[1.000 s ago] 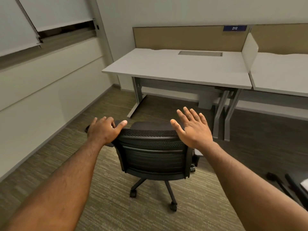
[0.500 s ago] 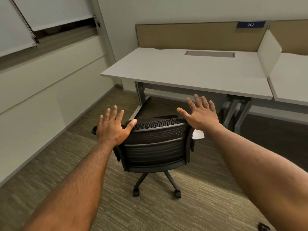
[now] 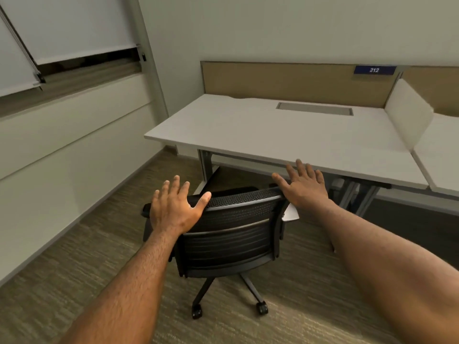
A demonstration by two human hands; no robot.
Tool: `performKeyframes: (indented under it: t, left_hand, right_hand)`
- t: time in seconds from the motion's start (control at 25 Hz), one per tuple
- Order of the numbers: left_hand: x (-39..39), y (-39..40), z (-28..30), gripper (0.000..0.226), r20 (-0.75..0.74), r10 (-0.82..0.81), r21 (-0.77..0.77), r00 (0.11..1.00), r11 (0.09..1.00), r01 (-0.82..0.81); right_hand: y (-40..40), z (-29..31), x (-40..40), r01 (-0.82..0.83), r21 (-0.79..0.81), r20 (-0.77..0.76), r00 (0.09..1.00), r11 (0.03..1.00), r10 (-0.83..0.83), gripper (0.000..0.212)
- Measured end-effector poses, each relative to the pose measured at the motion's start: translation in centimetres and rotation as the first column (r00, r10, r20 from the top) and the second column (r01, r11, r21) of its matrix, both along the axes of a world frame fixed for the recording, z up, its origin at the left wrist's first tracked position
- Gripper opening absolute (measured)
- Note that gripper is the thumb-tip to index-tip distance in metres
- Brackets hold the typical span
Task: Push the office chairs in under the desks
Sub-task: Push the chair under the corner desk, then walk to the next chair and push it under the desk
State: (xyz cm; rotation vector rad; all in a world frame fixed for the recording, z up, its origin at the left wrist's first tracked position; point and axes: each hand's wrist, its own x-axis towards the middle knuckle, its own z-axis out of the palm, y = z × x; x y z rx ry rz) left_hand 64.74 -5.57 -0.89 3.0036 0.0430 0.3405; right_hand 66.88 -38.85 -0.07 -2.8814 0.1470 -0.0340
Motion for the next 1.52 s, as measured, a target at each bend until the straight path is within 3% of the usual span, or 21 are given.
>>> performKeyframes:
  t: [0.2,0.4,0.6,0.96,1.16,1.52]
  left_hand:
    - [6.6,1.8,0.0,0.102,0.027,-0.040,0.018,0.999,0.999,0.040]
    - [11.5,1.8,0.2,0.095,0.075,-0.143,0.087,0.987,0.987,0.136]
    - [12.5,-5.5,-0.8,0.089,0.092,-0.406,0.076,0.909,0.913,0.400]
    - [9.9,-23.4,-4.2,0.089,0.011,-0.803,0.021,0.596,0.596,0.803]
    - [3.9,-33.3,-5.9,0.088,-0.020,-0.926,-0.015,0.378,0.378,0.926]
    - [-13.6,-44.3,-5.6,0.087,-0.067,-0.997,-0.041,0.040,0.043,0.998]
  right_hand:
    - [1.9,-0.7,4.2,-0.008,-0.037,0.075,0.997,0.999,0.010,0.077]
    - [3.0,-1.9,5.6,-0.060,-0.073,0.136,0.988,0.996,0.070,0.083]
    - [2.0,-2.8,5.4,-0.021,-0.049,0.142,0.989,0.999,0.028,0.079]
    - [-8.6,-4.8,-4.9,0.328,-0.045,0.012,0.945,0.944,-0.328,0.072]
    - [-14.9,-6.3,-15.5,0.572,-0.063,-0.056,0.816,0.818,-0.576,0.071]
    - [-19.5,-7.0,-36.8,0.842,0.000,0.016,0.539,0.539,-0.842,0.075]
